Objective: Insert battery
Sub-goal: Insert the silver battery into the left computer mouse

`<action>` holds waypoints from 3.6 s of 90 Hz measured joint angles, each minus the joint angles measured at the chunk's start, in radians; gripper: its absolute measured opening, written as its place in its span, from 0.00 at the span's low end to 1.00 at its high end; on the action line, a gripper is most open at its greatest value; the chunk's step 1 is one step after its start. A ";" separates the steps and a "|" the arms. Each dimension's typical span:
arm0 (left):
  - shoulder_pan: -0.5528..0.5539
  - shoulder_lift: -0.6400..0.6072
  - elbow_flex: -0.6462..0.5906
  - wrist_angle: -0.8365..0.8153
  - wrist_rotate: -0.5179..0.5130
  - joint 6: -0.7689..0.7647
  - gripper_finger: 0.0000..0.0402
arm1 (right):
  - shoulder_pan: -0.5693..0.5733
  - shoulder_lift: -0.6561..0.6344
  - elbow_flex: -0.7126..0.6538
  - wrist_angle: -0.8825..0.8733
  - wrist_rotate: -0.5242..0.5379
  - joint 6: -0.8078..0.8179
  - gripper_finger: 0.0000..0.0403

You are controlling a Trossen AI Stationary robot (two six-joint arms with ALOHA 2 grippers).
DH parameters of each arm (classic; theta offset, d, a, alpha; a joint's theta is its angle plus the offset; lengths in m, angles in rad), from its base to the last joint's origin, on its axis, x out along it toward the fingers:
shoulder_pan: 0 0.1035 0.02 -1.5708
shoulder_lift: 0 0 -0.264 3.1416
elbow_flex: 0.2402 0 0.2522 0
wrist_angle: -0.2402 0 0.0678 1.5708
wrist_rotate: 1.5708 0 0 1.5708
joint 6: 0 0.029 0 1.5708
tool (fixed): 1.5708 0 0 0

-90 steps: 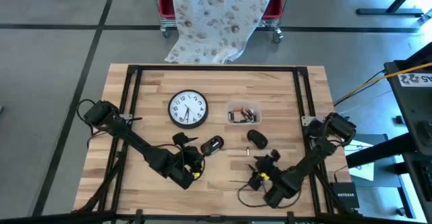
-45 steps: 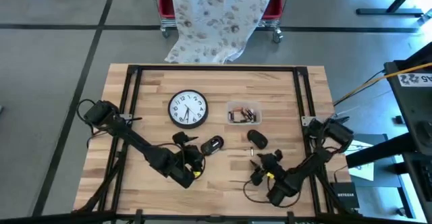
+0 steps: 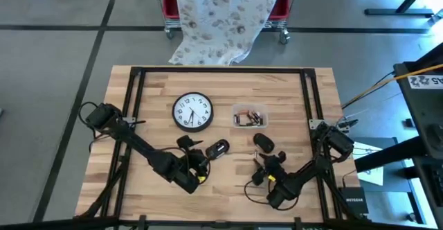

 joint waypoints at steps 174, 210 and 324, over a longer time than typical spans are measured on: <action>-0.009 0.000 -0.078 0.031 -0.007 -0.113 0.88 | -0.065 -0.069 -0.036 0.212 -0.033 -0.523 0.06; -0.009 0.000 -0.079 0.063 -0.007 -0.079 0.88 | -0.098 -0.150 -0.033 0.314 -0.131 -0.985 0.02; 0.164 0.007 -0.243 0.317 0.425 0.116 0.88 | -0.423 -0.361 -0.048 0.505 -0.521 -1.508 0.02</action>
